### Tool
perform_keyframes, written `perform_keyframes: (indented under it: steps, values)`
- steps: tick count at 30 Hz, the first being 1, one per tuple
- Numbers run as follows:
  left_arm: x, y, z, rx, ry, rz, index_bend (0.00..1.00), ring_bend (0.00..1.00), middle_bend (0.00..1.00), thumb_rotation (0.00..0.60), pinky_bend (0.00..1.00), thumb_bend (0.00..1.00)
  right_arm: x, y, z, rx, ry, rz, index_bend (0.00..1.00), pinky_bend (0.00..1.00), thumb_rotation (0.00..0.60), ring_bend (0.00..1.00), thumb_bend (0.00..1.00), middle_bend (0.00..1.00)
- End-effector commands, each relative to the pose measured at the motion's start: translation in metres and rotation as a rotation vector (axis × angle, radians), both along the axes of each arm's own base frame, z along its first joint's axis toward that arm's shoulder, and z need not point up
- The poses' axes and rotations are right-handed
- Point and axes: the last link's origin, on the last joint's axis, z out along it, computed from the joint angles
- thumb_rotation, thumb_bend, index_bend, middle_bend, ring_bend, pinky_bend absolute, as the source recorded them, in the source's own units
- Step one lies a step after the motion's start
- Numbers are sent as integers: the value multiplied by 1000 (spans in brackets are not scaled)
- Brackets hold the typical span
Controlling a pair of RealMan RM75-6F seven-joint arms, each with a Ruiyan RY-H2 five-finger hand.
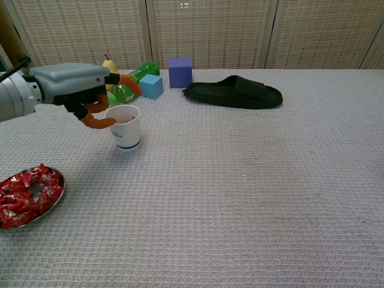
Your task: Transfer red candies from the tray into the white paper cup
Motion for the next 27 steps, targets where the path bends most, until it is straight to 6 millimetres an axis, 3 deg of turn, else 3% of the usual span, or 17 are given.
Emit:
perform_keyframes:
  steps: [1,6,11,19,27]
  values:
    - [-30,-44,20,-12,37,17,136,1000,839,600,1000,376,2,4,0,5,-6,16,0,0,600,0,0,0]
    - [-63,-80,25,-7,68,68,123,993,776,600,1000,371,8,10,-1,22,-16,60,0,0,600,0,0,0]
    - [-89,-102,21,21,115,98,121,983,757,600,1000,372,15,14,-3,8,-49,130,0,0,600,0,0,0]
    - [-105,-117,7,11,217,146,91,967,545,600,1000,361,16,20,-4,24,-64,161,0,0,600,0,0,0]
    - [-117,-132,3,34,288,167,128,962,505,600,1000,362,17,25,-4,47,-54,164,0,0,600,0,0,0]
